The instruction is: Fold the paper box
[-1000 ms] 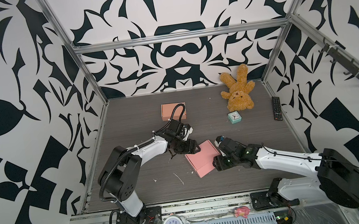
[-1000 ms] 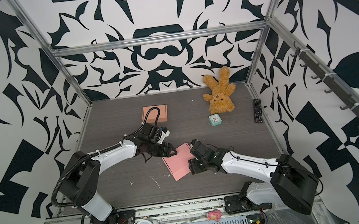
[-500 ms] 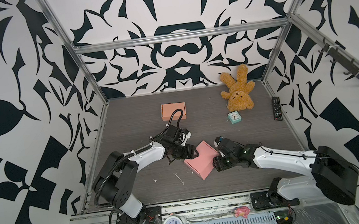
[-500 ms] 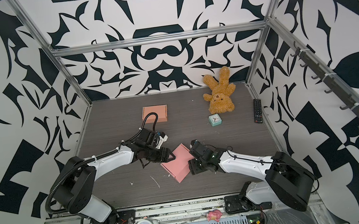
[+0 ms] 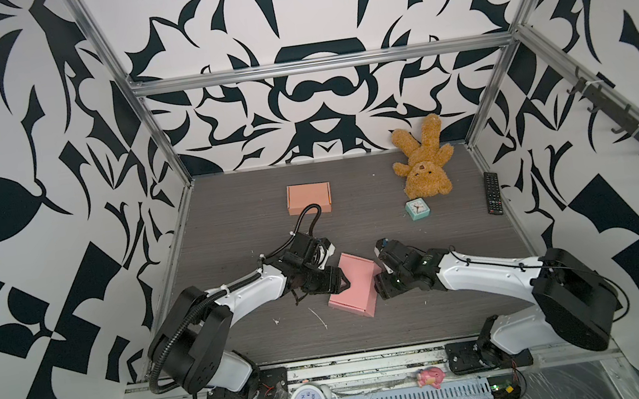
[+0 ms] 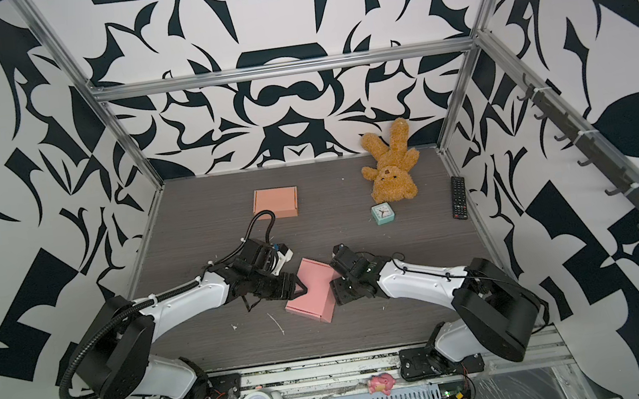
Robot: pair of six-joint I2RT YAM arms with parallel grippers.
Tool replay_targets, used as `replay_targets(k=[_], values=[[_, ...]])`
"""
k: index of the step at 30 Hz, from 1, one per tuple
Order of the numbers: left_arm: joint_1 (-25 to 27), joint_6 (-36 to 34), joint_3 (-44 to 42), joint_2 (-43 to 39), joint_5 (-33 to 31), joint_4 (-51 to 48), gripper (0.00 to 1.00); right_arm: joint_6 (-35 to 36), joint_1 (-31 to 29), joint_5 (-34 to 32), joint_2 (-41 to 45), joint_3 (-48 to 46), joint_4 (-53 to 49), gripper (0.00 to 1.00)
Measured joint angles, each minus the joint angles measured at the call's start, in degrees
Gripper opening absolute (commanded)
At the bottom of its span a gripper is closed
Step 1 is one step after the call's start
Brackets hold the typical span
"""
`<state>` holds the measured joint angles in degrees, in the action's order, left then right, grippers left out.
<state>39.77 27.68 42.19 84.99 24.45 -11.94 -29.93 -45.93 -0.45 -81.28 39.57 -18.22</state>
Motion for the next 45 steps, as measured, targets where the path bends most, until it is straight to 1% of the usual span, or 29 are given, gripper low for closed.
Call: replay_targets(k=[8,22,28,31,35,37,41,45], values=[[0.02,1.38,-2.21,-1.33,-0.28,0.11,0.67,1.42,0.59,-0.37,-3.56,3.56,0.09,0.71],[0.37,2.93,-2.84,-1.84,-0.85,0.61,0.66,1.57,0.66,0.7,-7.87,5.64,0.9,0.7],[0.44,3.04,-3.41,-1.86,-0.92,1.07,0.66,1.55,0.83,0.74,-8.07,5.64,1.57,0.7],[0.52,3.1,-3.78,-2.14,-0.9,1.14,0.68,1.53,0.92,0.74,-8.02,5.55,2.21,0.7],[0.35,3.48,-5.46,-3.8,-0.22,2.03,0.69,1.49,1.81,1.6,-6.91,4.0,3.98,0.68],[0.0,3.5,-6.12,-4.83,0.35,2.34,0.71,1.49,2.75,2.19,-5.25,2.75,4.44,0.64],[-1.9,3.41,-6.93,-6.95,1.53,2.58,0.74,1.73,4.7,3.08,-3.06,1.81,4.81,0.47],[-4.17,3.21,-6.93,-7.04,2.36,2.95,0.75,1.86,6.03,3.65,-3.34,1.81,5.84,0.38]])
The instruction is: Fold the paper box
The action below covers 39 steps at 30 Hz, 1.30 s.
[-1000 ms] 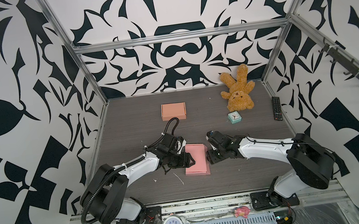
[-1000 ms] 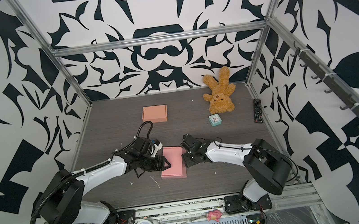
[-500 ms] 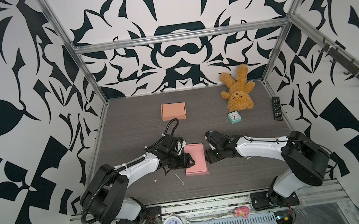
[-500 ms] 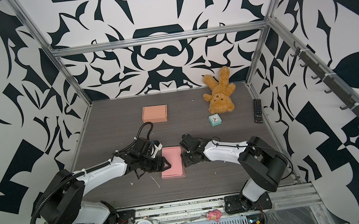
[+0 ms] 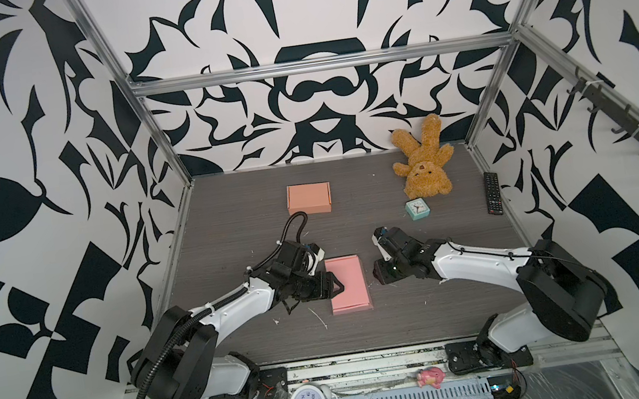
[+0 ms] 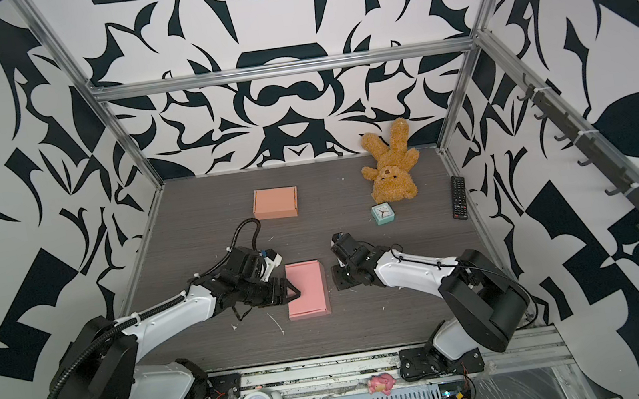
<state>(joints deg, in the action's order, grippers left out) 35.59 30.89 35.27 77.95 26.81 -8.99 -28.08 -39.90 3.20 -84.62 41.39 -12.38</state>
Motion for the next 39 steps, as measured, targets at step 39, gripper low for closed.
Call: replay_targets(k=[39], values=[[-4.46,2.16,4.59,13.42,5.27,11.8,0.72,-0.07,2.29,4.7,-12.96,8.28,7.5,0.15]])
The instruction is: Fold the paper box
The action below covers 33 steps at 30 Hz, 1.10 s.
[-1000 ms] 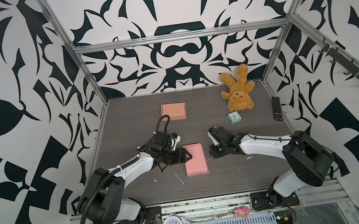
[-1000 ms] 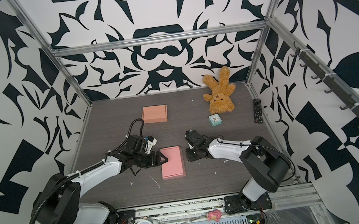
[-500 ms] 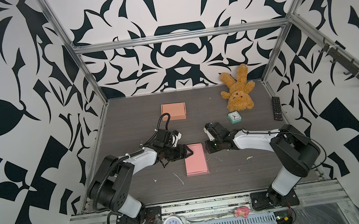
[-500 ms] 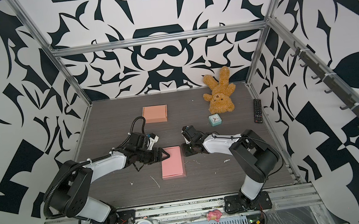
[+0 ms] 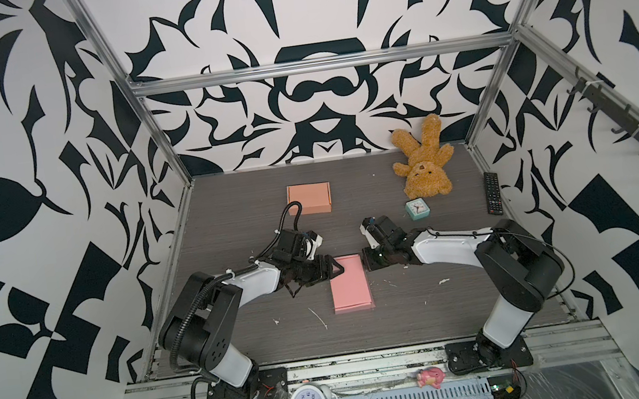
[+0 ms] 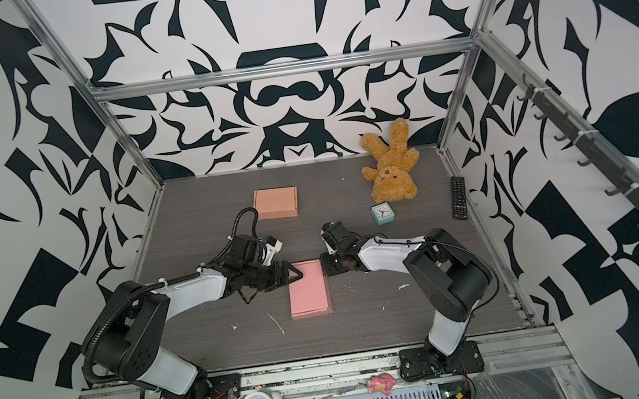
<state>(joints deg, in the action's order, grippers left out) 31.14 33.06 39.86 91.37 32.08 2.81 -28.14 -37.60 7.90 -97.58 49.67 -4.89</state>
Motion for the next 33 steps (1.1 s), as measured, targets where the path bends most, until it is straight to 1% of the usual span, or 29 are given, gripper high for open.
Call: replay_targets(k=[8,14,22,28,33], values=[[-0.09,0.17,0.0,0.28,0.24,0.13,0.71,-0.44,-0.5,-0.26,-0.92,1.33,-0.02,0.16],[-0.26,0.2,0.52,1.55,0.33,0.28,0.71,-0.42,-1.49,-1.75,-1.9,2.67,-1.07,0.16],[-0.39,0.2,0.63,1.73,0.33,0.28,0.71,-0.33,-1.64,-2.78,-1.88,2.67,-1.38,0.2],[-0.9,0.07,0.63,1.25,0.35,0.37,0.76,0.13,-1.95,-3.89,-0.57,2.19,-2.19,0.23],[-0.92,-0.33,0.39,-0.48,1.05,0.44,0.81,1.14,-2.67,-5.81,4.46,0.48,-4.61,0.25]])
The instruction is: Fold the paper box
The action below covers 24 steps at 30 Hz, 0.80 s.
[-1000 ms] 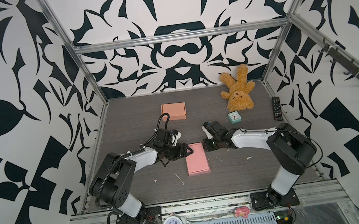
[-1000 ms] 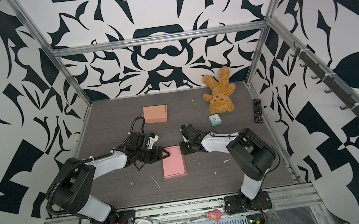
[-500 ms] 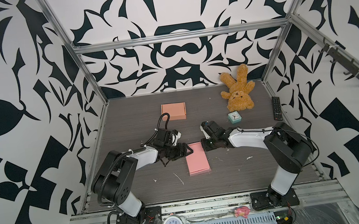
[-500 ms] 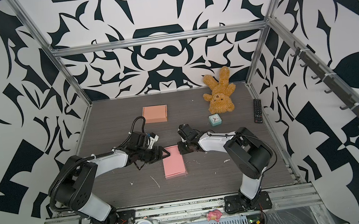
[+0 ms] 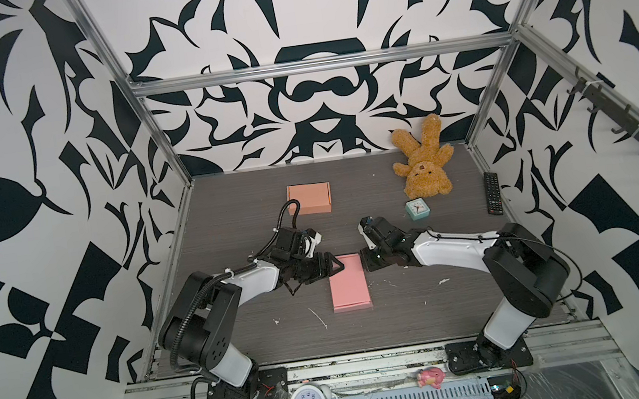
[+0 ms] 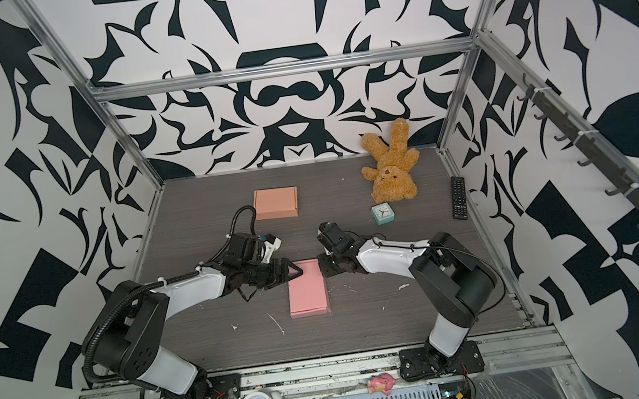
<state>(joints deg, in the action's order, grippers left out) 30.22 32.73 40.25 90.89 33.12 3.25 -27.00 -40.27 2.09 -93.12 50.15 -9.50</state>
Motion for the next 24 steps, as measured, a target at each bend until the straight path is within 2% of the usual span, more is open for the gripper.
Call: replay_targets(k=[5,12,24], values=[[0.0,-0.42,-2.34,-3.17,0.22,-1.73,0.84,0.2,-0.11,-1.4,5.95,-3.1,-1.36,0.25],[0.59,-0.31,-6.56,-9.55,0.35,-4.04,0.83,-0.37,-1.66,-2.58,9.84,-6.73,-3.96,0.24],[7.96,2.21,-10.56,-12.92,-0.57,-5.9,0.8,-4.76,-7.67,-3.48,12.83,-10.58,-6.21,0.23]])
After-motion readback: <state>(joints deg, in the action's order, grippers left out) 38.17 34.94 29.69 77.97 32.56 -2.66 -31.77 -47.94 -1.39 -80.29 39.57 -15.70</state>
